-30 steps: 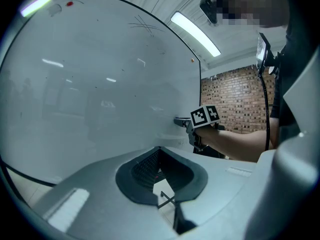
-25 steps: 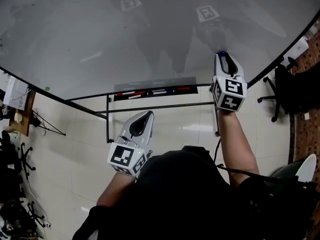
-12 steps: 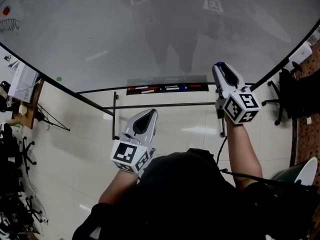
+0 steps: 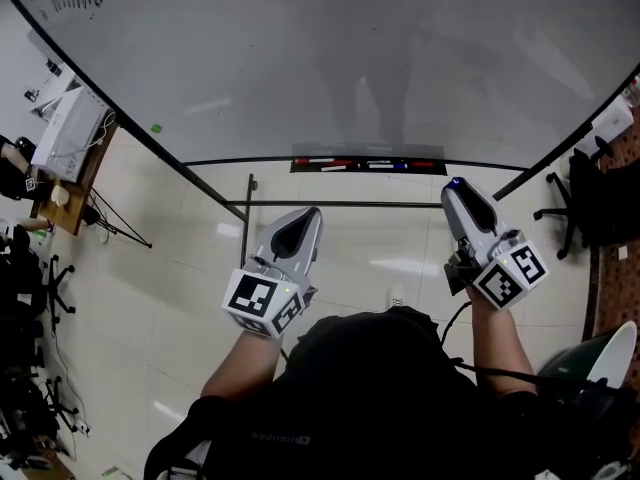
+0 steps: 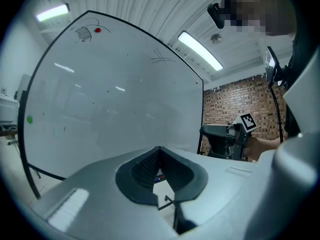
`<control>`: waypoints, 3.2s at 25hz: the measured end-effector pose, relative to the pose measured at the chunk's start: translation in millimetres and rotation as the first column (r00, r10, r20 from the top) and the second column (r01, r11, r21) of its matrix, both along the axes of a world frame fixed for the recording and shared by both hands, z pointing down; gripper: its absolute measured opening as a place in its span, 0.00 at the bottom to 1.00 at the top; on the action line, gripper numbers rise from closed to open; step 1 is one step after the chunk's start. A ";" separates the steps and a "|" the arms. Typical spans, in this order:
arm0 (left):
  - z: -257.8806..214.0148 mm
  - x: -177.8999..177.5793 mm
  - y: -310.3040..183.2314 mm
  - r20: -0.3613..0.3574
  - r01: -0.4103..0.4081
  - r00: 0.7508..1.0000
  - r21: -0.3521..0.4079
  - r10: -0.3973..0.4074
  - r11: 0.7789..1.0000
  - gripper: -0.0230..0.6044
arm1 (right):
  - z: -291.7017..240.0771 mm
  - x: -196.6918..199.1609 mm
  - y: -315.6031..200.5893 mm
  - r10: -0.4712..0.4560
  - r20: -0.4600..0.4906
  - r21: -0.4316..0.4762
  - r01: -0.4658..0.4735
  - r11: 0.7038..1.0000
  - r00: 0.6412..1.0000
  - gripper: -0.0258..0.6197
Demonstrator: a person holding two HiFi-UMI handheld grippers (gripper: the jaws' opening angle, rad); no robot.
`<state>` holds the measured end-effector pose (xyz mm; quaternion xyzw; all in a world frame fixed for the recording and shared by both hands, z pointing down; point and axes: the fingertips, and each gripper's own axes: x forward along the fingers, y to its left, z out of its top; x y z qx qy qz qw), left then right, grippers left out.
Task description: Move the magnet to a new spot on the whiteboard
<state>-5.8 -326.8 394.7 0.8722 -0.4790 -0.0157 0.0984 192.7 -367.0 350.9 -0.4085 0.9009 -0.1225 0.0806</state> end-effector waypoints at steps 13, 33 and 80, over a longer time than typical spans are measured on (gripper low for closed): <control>-0.6 -12.7 38.9 0.010 -0.073 0.997 0.023 0.073 0.997 0.06 | 32.5 -52.4 106.1 -0.011 -0.085 -0.011 0.010 1.000 0.996 0.21; -10.6 12.6 64.3 0.005 -0.037 0.999 0.015 0.037 0.999 0.06 | 28.0 -52.1 122.4 -0.098 -0.142 0.028 0.103 0.994 0.985 0.21; -2.3 8.7 76.7 0.000 -0.122 0.992 0.042 0.122 0.992 0.06 | 31.0 -60.7 139.2 0.013 -0.222 0.068 0.002 0.998 0.975 0.21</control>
